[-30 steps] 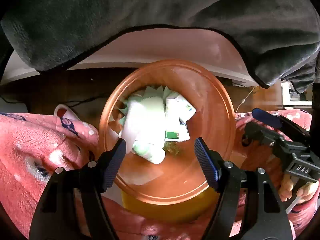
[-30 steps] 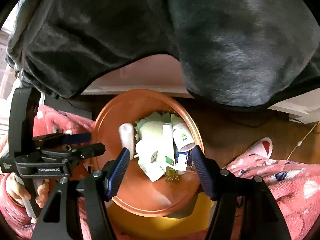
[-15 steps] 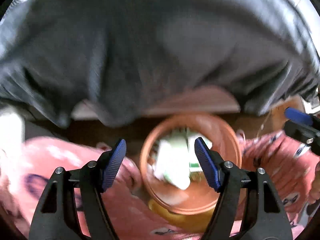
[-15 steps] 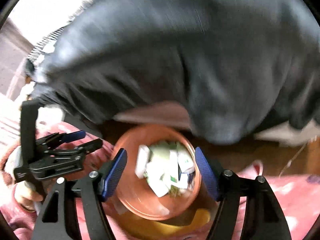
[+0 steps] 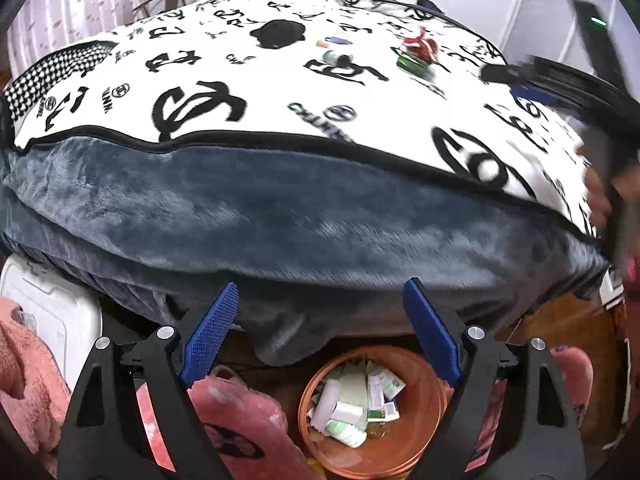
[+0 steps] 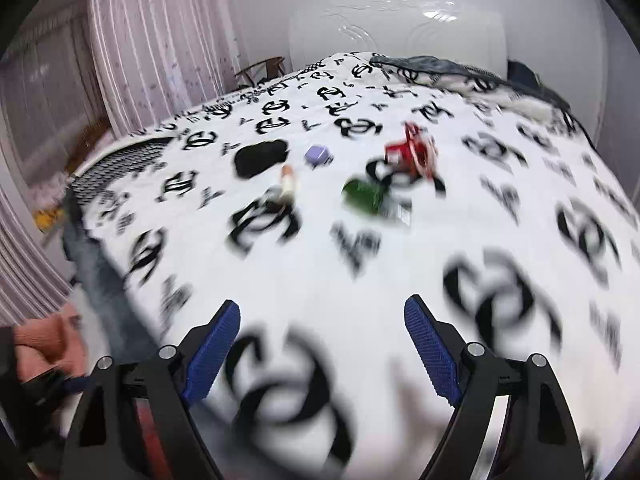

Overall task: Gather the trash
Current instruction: 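Grasp the green bottle with the right tool while the left tool grasps the eye-drop bottle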

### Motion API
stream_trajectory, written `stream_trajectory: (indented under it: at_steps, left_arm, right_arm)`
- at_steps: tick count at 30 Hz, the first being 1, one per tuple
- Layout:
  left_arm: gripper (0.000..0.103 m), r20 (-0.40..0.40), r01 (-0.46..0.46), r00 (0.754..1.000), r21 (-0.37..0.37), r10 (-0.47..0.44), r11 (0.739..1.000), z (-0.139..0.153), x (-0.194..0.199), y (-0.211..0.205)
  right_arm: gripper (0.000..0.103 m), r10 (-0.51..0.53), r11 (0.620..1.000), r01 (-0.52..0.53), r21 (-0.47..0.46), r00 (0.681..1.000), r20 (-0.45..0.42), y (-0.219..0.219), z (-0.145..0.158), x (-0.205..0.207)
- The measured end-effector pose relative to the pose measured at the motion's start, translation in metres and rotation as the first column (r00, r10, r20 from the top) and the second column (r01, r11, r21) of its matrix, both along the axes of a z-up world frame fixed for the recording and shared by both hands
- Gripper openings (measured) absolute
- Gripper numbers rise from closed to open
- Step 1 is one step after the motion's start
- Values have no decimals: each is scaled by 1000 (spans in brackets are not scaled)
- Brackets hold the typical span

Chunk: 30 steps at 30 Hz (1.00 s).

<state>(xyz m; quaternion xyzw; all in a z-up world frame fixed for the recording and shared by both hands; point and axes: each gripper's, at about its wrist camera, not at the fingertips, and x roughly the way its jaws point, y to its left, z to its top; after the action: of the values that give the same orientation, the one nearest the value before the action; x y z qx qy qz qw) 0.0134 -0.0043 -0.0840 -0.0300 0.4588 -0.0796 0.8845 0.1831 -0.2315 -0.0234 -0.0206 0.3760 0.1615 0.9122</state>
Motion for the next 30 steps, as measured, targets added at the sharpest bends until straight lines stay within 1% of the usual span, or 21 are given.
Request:
stream_trajectory:
  at_steps: [1,3,4,5,7,8,9,10,11,12,13,14,18,21,22,25,27,28,30]
  left_arm:
    - [82,-7,-8,1000,-8,8,1000,0,5,4]
    - [82,-13,-29,1000,-19,28,999,0,12,10]
    - [82,-12,-37,999,-20,37,999,4,13,12]
    - [82,-12,-48,999,-23,48,999,5,18,16]
    - [82,-10,-64,998,-25,64,998,5,24,21]
    - [82,-7,-73,997,-26,72,997,6,27,23]
    - [82,-6,-83,997,-28,83,996,8,30,25]
    - [82,-7,-93,996,-32,92,995,8,33,28]
    - [82,-8,-96,995,-35,96,995,8,35,30]
    - [82,-11,-101,995,-39,101,994,8,40,31]
    - [82,-13,-103,995,-41,102,994,9,42,32]
    - [82,-14,-104,995,-43,103,994,9,45,33]
    - [82,1,-90,996,-66,90,994,18,59,31]
    - [82,46,-73,996,-79,77,994,33,80,24]
    - [82,59,-69,996,-77,74,995,37,89,21]
    - [82,104,-67,992,-84,76,994,50,129,9]
    - [82,113,-73,990,-64,80,995,52,162,-1]
    - [82,107,-74,991,-59,80,996,51,177,-5]
    - [82,54,-90,994,-65,93,994,43,214,-12]
  right_arm:
    - [83,3,1000,-3,-17,1000,-8,2,0,15]
    - [82,-11,998,9,-67,999,-37,9,-10,59]
    - [81,-22,996,18,-87,999,-40,9,-14,70]
    - [77,-31,993,26,-116,998,-46,13,-21,88]
    - [74,-44,986,33,-166,997,-60,18,-30,113]
    - [68,-55,979,38,-200,995,-83,21,-39,130]
    - [64,-62,976,40,-214,993,-96,23,-44,135]
    - [56,-63,973,33,-228,990,-126,24,-52,145]
    - [49,-60,975,26,-222,987,-148,24,-56,149]
    - [47,-57,977,21,-212,985,-162,23,-58,150]
    - [40,-57,979,23,-204,985,-161,22,-57,149]
    - [39,-62,983,33,-180,986,-154,18,-52,145]
    - [39,-55,997,48,-60,991,-122,5,-34,121]
    - [39,-34,997,39,60,995,-92,-13,-13,90]
    - [39,-30,996,36,79,996,-83,-17,-7,81]
    - [39,1,989,6,148,999,-47,-30,12,41]
    - [39,13,983,-9,181,1000,-25,-40,22,12]
    - [39,14,982,-10,190,1000,-19,-43,25,3]
    - [39,13,977,-12,212,1000,-4,-53,30,-22]
